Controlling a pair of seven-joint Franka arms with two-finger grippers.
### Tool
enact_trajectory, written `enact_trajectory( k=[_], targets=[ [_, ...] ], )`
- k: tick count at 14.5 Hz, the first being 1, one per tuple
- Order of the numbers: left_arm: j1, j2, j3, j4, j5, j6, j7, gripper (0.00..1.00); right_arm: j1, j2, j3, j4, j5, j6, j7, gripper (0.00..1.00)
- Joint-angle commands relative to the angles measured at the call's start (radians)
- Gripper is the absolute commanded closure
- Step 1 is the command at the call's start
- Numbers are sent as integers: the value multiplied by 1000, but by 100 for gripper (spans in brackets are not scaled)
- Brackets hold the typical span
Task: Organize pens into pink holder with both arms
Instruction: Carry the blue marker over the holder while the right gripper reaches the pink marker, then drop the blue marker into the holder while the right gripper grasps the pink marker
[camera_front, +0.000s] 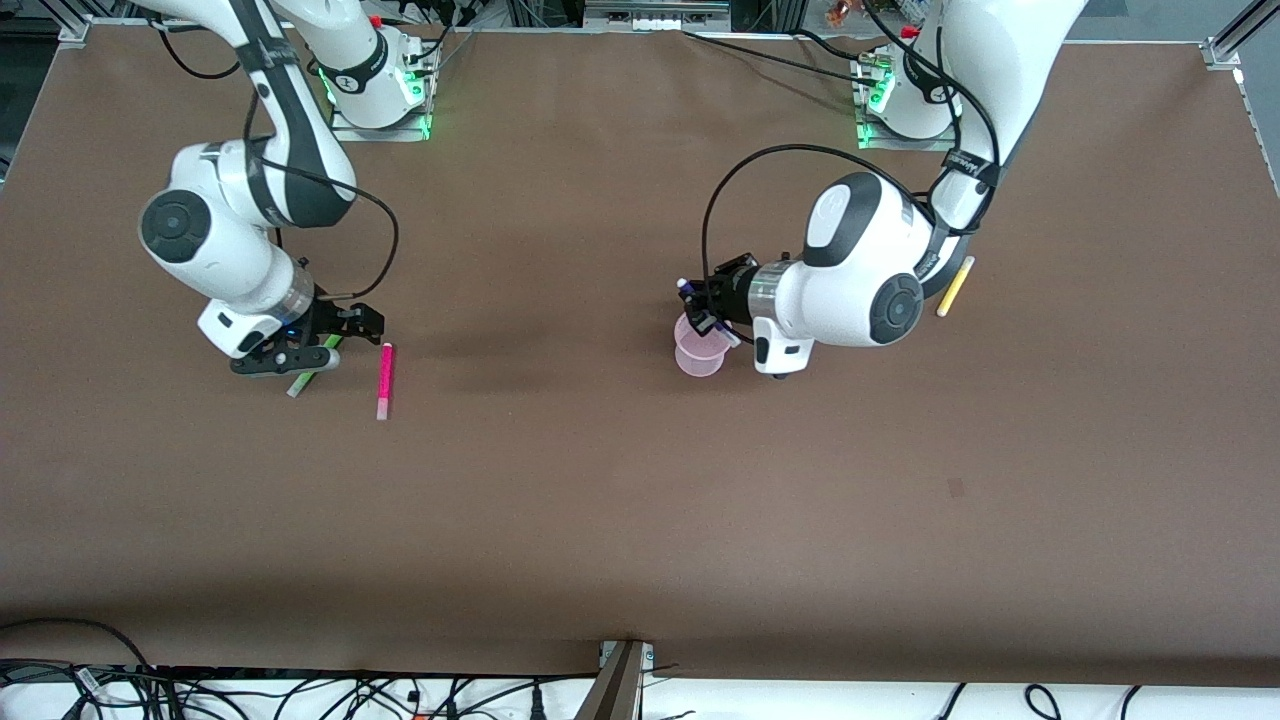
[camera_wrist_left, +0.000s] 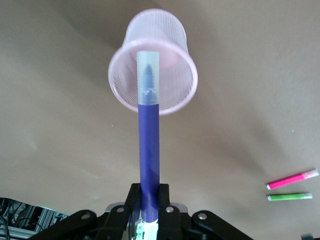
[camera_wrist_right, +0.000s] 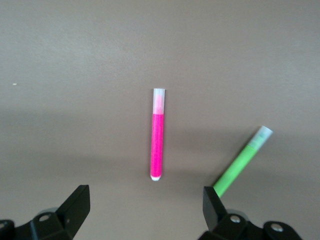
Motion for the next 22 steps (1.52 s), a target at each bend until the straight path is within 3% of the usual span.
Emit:
enact_trajectory(
  k=[1, 5, 10, 15, 16, 17, 19, 20, 22],
  targets=[
    [-34, 40, 5, 50, -34, -13, 7, 100, 2, 68, 12, -26, 11, 122, 3, 2],
    [-54, 60, 6, 50, -56, 4, 8, 100, 3, 120, 18, -78, 11, 252, 5, 9],
    [-62, 100, 6, 53, -48, 9, 8, 100, 2, 132, 20, -110, 12, 256, 17, 23],
    [-52, 111, 8, 52, -45, 7, 28, 94, 2, 138, 20, -133, 26, 269, 17, 30],
    [-49, 111, 10, 52, -45, 7, 30, 86, 2, 146, 20, -135, 27, 285, 17, 31],
    [-49, 111, 13, 52, -43, 6, 30, 71, 2, 158, 20, -135, 27, 300, 17, 31],
    [-48, 111, 13, 52, -43, 1, 31, 31, 2, 171, 20, -135, 27, 317, 17, 35],
    [-48, 111, 14, 52, -43, -1, 39, 17, 2, 174, 20, -135, 29, 317, 18, 36],
    [-45, 106, 14, 53, -43, -2, 48, 7, 2, 175, 20, -135, 32, 317, 17, 43]
  ],
)
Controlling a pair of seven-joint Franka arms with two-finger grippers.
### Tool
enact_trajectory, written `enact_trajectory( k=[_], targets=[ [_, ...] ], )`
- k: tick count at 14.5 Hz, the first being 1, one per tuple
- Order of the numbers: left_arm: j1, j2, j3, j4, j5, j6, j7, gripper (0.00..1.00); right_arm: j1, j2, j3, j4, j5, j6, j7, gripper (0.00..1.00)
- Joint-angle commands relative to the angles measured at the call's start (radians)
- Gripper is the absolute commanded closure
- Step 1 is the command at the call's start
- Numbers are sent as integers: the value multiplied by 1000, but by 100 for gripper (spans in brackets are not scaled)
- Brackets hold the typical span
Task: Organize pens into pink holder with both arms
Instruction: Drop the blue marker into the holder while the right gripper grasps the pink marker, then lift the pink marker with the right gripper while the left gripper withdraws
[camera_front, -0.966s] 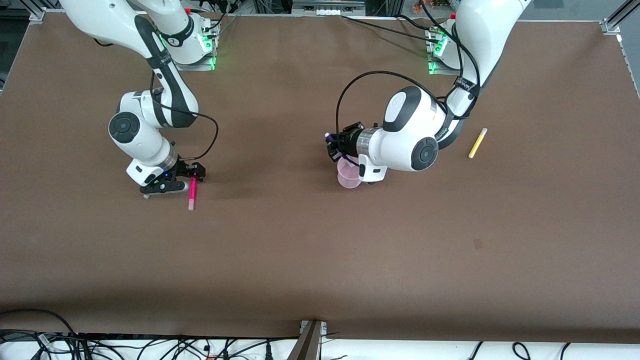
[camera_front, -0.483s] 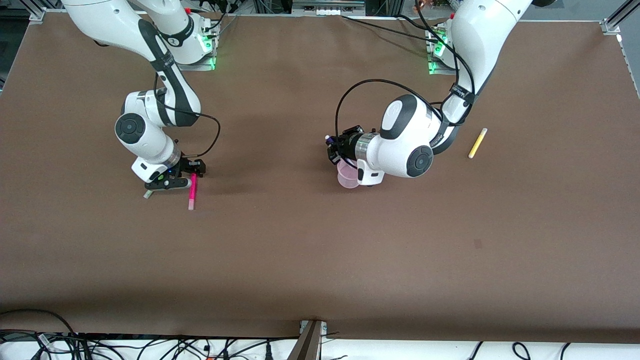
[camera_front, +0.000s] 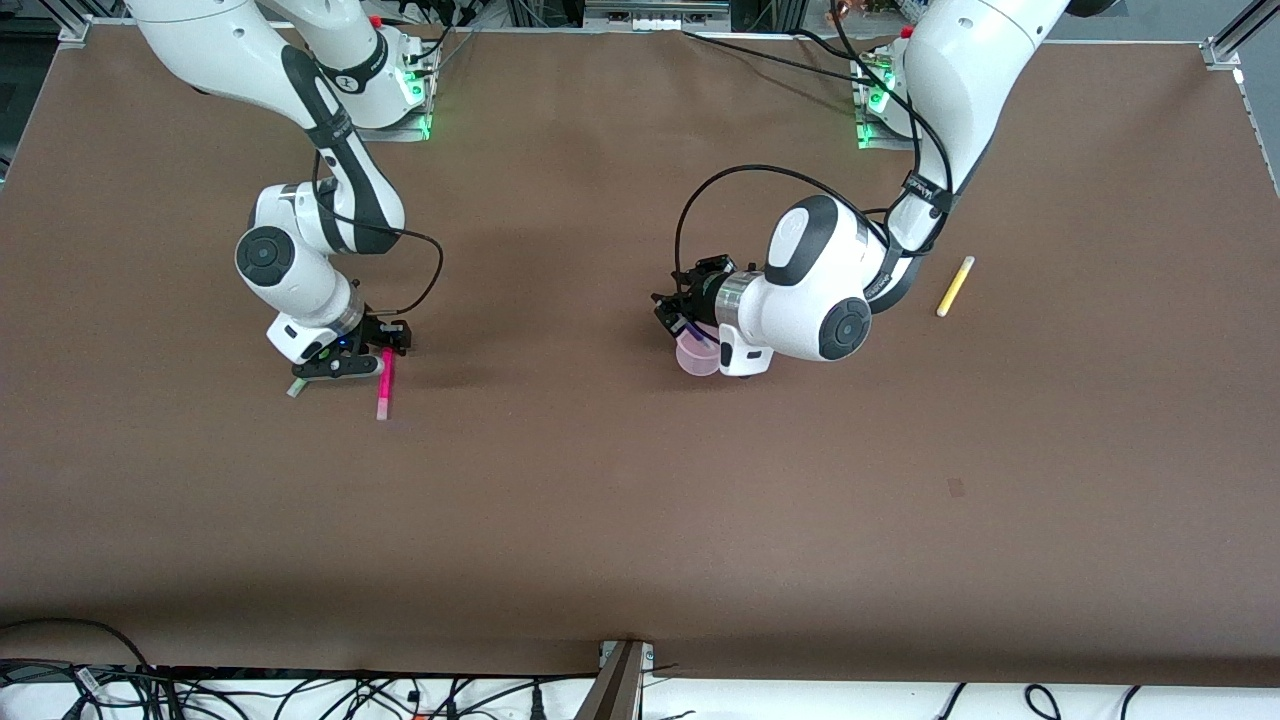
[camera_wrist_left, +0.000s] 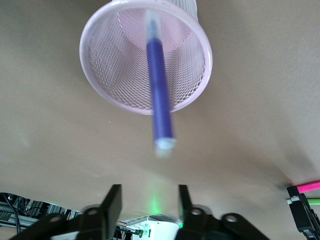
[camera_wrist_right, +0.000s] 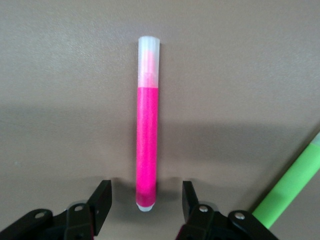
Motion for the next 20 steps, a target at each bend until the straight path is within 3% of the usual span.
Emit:
enact_trajectory(
  k=[1, 3, 7, 10, 15, 17, 20],
  targets=[
    [2, 3, 9, 31, -13, -13, 25, 5, 1, 4, 4, -10, 17, 24, 6, 48],
    [19, 2, 11, 77, 16, -57, 23, 0, 1, 12, 4, -10, 22, 40, 8, 57],
    [68, -9, 15, 240, 137, -228, 18, 0, 1, 18, 4, -8, 25, 42, 8, 80],
    [105, -81, 11, 271, 272, -276, 28, 0, 1, 18, 4, -7, 25, 44, 8, 100],
    [105, -187, 6, 269, 557, -279, 125, 0, 1, -13, 27, -7, 28, 21, 52, 100],
    [109, -213, 15, 265, 603, -298, 190, 0, 1, -40, 68, 10, 30, -51, 145, 100],
    [201, -236, 11, 268, 691, -377, 380, 0, 1, -74, 113, 70, 33, -194, 268, 100]
  ],
)
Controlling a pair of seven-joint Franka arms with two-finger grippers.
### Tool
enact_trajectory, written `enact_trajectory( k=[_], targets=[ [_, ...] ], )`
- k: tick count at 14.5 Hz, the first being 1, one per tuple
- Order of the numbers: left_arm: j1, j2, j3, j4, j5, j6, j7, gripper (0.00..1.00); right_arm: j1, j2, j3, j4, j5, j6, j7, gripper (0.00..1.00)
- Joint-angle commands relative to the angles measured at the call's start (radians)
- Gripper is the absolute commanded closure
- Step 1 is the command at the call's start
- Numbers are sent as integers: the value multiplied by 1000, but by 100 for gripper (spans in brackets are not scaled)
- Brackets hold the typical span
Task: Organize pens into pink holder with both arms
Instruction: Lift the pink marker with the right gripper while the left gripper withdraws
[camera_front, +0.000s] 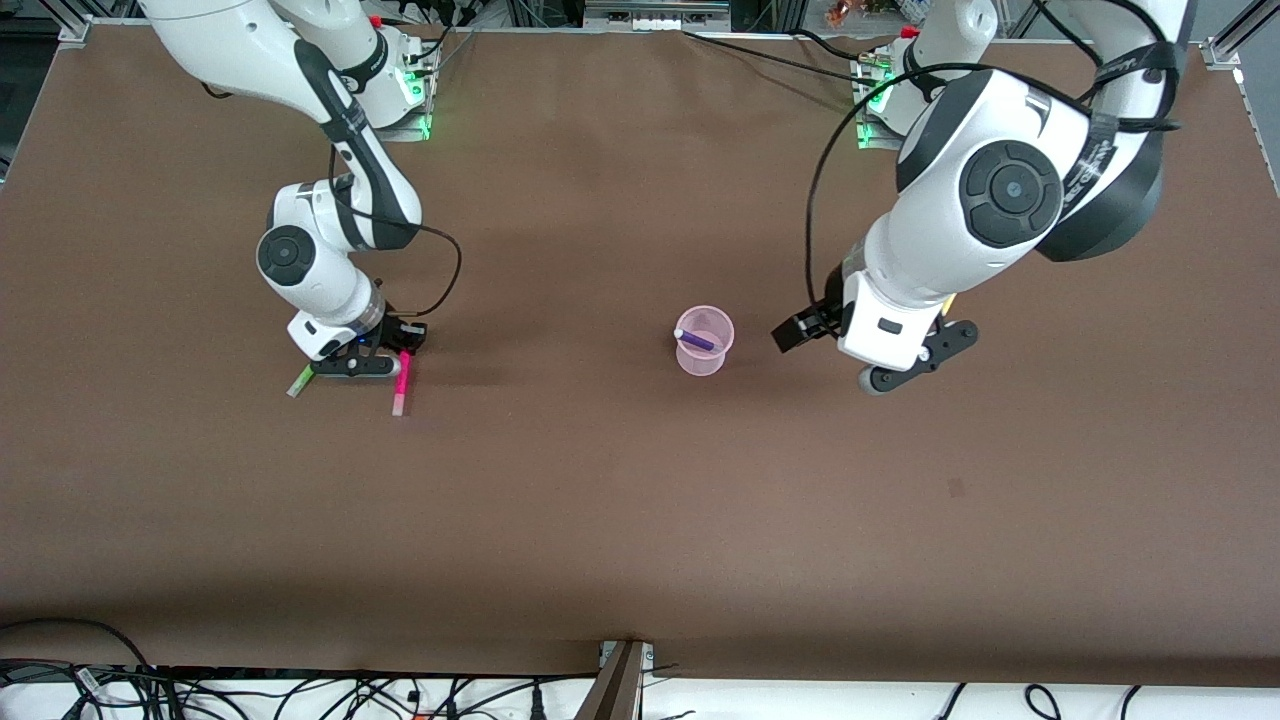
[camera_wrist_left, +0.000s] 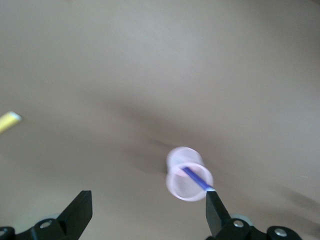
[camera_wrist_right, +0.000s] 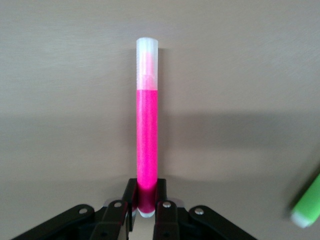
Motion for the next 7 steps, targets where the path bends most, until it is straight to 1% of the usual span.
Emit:
enact_trajectory(
  k=[1, 3, 4, 6, 7],
  targets=[
    [114, -45, 1, -18, 41, -41, 228, 0, 0, -51, 38, 61, 35, -158, 120, 100],
    [193, -53, -2, -19, 41, -41, 368, 0, 0, -51, 79, 159, 192, -293, 168, 100],
    [221, -62, -2, -24, 41, -39, 426, 0, 1, -49, 83, 193, 257, -347, 184, 100],
    [255, -65, -2, -27, 41, -38, 493, 0, 3, -49, 89, 231, 368, -399, 226, 100],
    [258, -65, 1, -30, 43, -35, 525, 0, 3, -46, 105, 255, 427, -428, 261, 100]
  ],
)
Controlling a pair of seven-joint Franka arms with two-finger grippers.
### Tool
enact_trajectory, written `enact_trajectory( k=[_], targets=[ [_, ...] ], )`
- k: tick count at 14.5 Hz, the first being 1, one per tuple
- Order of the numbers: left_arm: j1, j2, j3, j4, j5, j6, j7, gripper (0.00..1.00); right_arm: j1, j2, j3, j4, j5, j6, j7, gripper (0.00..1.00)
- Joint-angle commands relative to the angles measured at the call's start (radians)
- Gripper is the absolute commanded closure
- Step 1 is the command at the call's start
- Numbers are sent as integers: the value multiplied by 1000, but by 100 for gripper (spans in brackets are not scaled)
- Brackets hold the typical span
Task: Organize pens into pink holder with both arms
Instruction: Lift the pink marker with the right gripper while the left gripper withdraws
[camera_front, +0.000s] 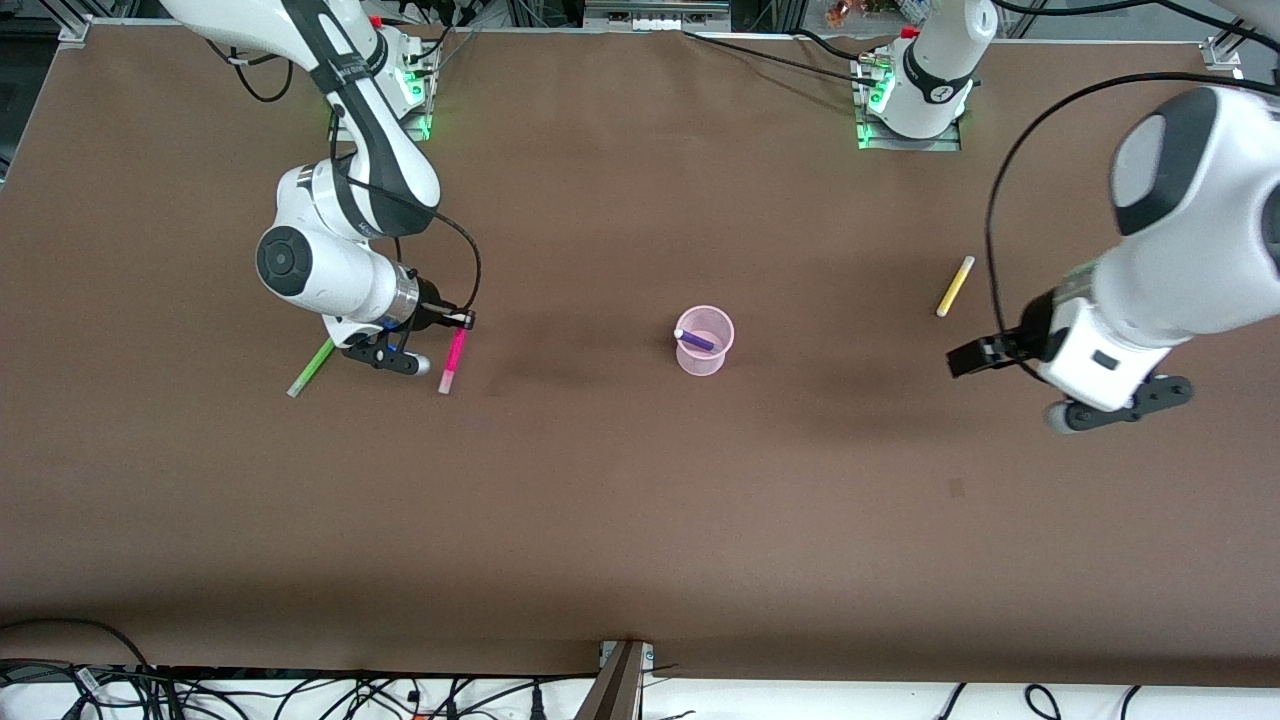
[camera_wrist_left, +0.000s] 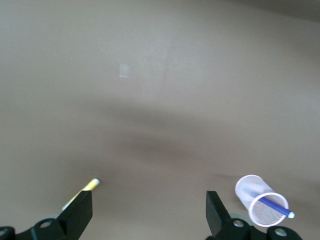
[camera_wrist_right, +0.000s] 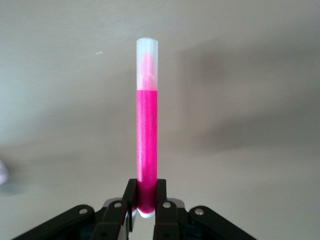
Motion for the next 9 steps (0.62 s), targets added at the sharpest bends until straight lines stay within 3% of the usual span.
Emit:
enact_trajectory(
  k=[1, 4, 7, 9],
  targets=[
    [15, -29, -6, -31, 30, -4, 99, 0, -3, 12, 28, 74, 159, -84, 101, 100],
    [50, -64, -11, -54, 75, -2, 168, 0, 24, 19, 62, 153, 344, -113, 248, 100],
    [95, -147, -15, -175, 73, 119, 201, 0, 76, 47, 67, 238, 512, -101, 391, 100],
    [99, -153, -14, -172, 69, 125, 202, 0, 112, 84, 67, 280, 679, -77, 438, 100]
  ],
)
